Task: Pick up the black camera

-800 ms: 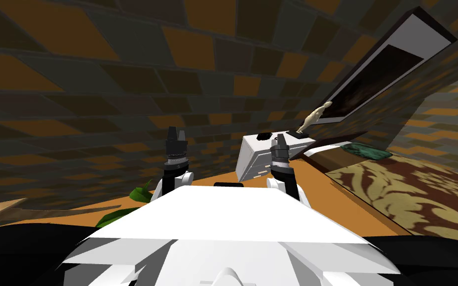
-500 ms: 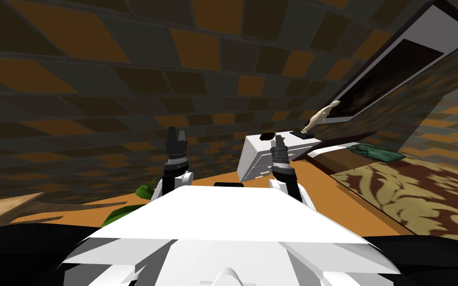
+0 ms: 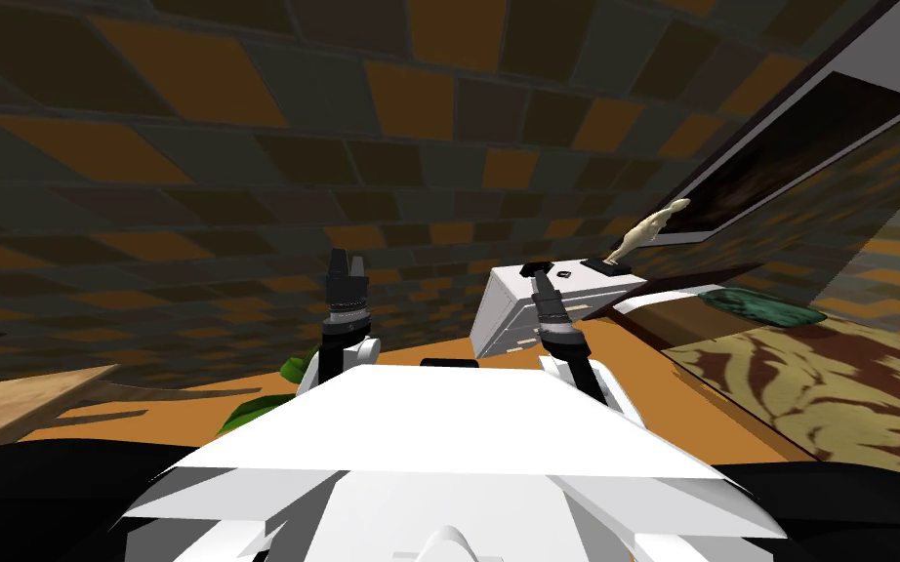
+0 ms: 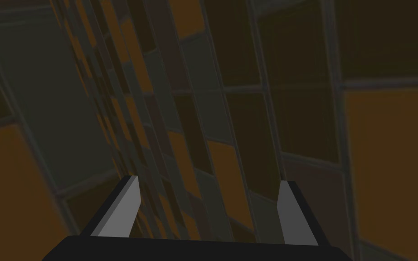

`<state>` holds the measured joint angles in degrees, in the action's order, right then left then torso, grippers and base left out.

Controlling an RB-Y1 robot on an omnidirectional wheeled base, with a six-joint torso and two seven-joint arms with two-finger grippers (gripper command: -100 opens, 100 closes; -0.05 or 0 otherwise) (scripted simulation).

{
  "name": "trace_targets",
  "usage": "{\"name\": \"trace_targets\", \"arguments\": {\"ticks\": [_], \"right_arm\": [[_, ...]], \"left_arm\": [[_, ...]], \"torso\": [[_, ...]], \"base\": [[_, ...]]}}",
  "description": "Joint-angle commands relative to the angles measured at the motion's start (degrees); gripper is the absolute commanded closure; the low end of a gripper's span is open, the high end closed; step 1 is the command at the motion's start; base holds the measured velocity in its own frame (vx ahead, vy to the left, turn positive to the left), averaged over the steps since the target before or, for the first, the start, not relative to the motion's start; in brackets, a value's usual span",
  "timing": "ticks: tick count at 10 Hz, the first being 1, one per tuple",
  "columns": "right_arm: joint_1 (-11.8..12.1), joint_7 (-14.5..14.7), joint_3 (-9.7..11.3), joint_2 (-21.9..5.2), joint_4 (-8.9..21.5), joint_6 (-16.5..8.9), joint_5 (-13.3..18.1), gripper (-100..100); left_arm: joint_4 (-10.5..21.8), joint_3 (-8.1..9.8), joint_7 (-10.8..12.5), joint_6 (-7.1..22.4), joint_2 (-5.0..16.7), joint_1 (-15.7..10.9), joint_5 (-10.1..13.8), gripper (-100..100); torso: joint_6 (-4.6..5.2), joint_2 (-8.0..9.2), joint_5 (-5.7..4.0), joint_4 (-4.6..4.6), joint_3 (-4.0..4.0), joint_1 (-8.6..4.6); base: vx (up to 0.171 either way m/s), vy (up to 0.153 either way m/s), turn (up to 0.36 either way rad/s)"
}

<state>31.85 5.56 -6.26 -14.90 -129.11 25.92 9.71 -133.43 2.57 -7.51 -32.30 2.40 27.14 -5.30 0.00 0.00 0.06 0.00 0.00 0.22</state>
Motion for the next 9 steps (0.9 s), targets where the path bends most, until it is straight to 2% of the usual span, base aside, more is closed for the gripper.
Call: {"name": "trace_targets", "arguments": {"ticks": [1, 4, 5, 6, 7, 9], "right_arm": [[0.27, -0.44, -0.89, -2.86, 1.43, 1.32, 1.12, -100], [0.53, -0.87, -1.77, -7.64, 2.83, 2.58, 2.18, -100], [0.80, -1.28, -2.68, -9.41, 4.34, 3.93, 3.32, -100], [0.80, -1.28, -2.68, -11.26, 4.34, 3.93, 3.32, -100], [1.09, -1.68, -3.62, -13.02, 5.95, 5.38, 4.52, -100], [1.09, -1.68, -3.62, -15.60, 5.95, 5.38, 4.52, -100]], "left_arm": [[0.00, 0.00, 0.00, 0.00, 0.00, 0.00, 0.00, 0], [0.00, 0.00, 0.00, 0.00, 0.00, 0.00, 0.00, 0], [0.00, 0.00, 0.00, 0.00, 0.00, 0.00, 0.00, 0], [0.00, 0.00, 0.00, 0.00, 0.00, 0.00, 0.00, 0], [0.00, 0.00, 0.00, 0.00, 0.00, 0.00, 0.00, 0], [0.00, 0.00, 0.00, 0.00, 0.00, 0.00, 0.00, 0]], "torso": [[0.00, 0.00, 0.00, 0.00, 0.00, 0.00], [-0.01, 0.03, 0.01, 0.01, 0.02, 0.07], [0.00, 0.03, 0.01, 0.01, 0.02, 0.01], [-0.02, 0.04, 0.01, 0.01, 0.02, 0.04], [0.00, 0.04, 0.00, 0.01, 0.02, -0.01], [0.00, 0.00, 0.00, 0.00, 0.00, -0.04]], "base": [[-0.009, 0.094, 0.070], [-0.006, 0.074, 0.050], [-0.008, 0.078, 0.106], [-0.006, 0.062, 0.036], [0.014, 0.067, 0.088], [0.001, 0.043, 0.013]]}}
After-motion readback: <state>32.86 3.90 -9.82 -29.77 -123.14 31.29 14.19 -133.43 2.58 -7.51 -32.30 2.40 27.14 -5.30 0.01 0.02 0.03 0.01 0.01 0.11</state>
